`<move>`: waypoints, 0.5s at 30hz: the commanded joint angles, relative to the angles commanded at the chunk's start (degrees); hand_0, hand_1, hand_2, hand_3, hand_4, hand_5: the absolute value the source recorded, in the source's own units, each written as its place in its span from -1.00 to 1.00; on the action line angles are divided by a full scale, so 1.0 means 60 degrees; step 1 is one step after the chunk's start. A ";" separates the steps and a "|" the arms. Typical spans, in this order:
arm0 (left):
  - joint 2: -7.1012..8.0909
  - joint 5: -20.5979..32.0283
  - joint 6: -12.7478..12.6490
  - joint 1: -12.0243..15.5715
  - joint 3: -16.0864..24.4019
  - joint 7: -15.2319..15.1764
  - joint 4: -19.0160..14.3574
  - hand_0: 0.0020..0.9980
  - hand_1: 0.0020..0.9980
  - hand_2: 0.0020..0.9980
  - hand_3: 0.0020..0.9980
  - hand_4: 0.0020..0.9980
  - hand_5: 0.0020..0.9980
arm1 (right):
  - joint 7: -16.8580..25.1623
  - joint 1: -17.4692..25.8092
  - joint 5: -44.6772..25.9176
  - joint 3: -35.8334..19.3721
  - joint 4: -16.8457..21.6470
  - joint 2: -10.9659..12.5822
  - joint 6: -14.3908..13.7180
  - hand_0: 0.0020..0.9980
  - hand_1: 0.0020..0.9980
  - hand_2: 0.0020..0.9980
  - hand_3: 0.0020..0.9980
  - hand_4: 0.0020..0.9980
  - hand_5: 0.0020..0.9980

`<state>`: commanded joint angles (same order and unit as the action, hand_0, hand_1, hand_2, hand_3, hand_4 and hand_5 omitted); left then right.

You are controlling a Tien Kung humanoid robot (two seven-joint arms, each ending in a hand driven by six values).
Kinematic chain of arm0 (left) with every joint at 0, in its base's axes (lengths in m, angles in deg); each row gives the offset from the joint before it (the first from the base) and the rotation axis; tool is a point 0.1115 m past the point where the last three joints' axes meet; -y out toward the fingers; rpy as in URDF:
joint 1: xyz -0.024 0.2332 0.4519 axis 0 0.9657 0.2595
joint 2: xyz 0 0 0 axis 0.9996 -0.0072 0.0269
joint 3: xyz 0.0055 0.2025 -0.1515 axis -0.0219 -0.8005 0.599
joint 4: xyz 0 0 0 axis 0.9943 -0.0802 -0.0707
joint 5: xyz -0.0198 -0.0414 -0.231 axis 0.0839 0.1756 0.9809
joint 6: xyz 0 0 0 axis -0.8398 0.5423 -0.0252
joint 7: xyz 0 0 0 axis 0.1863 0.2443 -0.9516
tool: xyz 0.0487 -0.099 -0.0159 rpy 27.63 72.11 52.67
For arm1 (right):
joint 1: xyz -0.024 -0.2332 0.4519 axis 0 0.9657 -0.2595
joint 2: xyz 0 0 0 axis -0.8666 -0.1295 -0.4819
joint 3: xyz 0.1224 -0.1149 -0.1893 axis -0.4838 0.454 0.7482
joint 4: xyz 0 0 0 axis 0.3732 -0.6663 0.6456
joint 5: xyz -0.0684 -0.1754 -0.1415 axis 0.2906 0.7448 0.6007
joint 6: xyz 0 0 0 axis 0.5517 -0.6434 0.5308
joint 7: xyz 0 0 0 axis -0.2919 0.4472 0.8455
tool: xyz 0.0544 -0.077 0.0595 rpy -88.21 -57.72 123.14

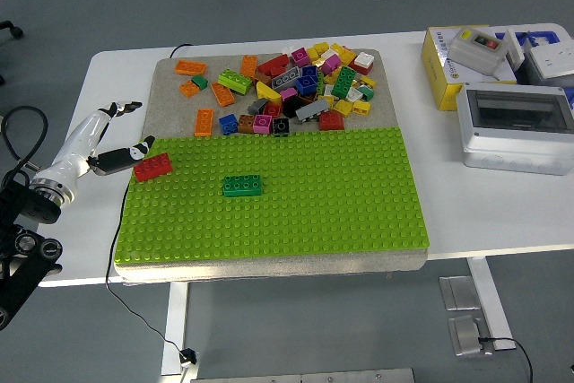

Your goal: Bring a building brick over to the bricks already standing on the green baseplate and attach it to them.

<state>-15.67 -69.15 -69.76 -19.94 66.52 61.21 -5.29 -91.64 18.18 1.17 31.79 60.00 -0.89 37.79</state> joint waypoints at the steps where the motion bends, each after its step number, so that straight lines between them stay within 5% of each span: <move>1: -0.0011 -0.0197 0.0090 -0.0094 -0.0127 0.0186 0.0114 0.99 0.92 0.91 0.81 0.43 -0.32 | 0.0015 -0.0016 -0.0040 0.0037 0.0000 0.0006 -0.0004 0.34 0.28 0.34 0.42 0.17 0.45; 7: -0.0100 -0.1070 0.0523 -0.0476 -0.0690 0.1110 0.0648 1.00 0.95 0.96 0.83 0.47 -0.30 | 0.0060 -0.0056 -0.0231 0.0225 0.0000 0.0021 -0.0001 0.34 0.28 0.34 0.43 0.17 0.45; 15: -0.0137 -0.1102 0.0700 -0.0595 -0.0967 0.1395 0.0932 1.00 0.96 0.96 0.83 0.46 -0.30 | 0.0016 -0.0021 -0.0158 0.0182 0.0000 0.0027 0.0022 0.34 0.28 0.34 0.42 0.17 0.45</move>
<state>-16.49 -75.76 -65.56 -23.51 60.72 69.58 0.30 -91.55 18.06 0.23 32.88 60.00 -0.73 37.92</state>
